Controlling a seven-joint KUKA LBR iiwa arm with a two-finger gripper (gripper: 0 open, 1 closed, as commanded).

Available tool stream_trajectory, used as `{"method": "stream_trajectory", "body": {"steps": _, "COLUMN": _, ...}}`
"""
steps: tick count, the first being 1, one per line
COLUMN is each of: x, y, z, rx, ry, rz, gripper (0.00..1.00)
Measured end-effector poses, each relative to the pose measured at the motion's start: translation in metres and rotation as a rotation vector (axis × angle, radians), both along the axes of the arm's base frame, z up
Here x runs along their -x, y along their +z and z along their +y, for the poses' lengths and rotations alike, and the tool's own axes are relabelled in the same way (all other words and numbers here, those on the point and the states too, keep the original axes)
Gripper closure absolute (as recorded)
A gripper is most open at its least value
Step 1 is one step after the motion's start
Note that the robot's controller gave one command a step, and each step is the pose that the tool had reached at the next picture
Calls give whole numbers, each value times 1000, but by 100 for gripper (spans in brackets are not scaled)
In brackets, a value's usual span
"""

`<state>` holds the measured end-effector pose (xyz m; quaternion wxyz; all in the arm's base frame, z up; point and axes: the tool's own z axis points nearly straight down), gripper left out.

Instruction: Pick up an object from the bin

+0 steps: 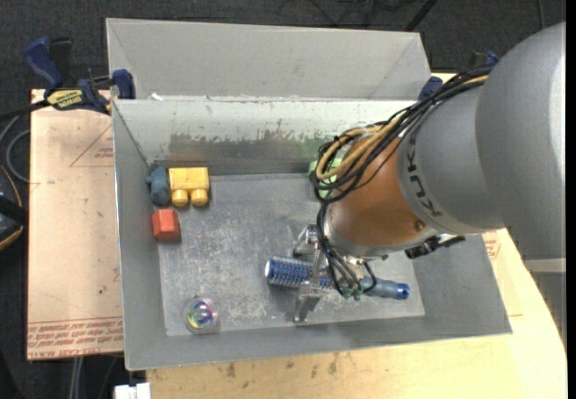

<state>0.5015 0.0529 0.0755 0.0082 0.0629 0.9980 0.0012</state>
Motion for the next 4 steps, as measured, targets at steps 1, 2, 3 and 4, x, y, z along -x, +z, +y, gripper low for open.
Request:
{"method": "stream_trajectory", "body": {"steps": 1, "x": -3, "y": 2, "z": 0, "rx": 1, "ry": 1, "rz": 8, "gripper": 0}}
{"method": "stream_trajectory", "body": {"steps": 2, "x": -5, "y": 5, "z": 1, "rx": 0, "ry": 2, "rz": 1, "gripper": 100}}
{"method": "stream_trajectory", "body": {"steps": 3, "x": -7, "y": 82, "z": 2, "rx": 0, "ry": 4, "rz": 8, "gripper": 100}}
{"method": "stream_trajectory", "body": {"steps": 4, "x": -8, "y": 103, "z": 3, "rx": 0, "ry": 6, "rz": 13, "gripper": 100}}
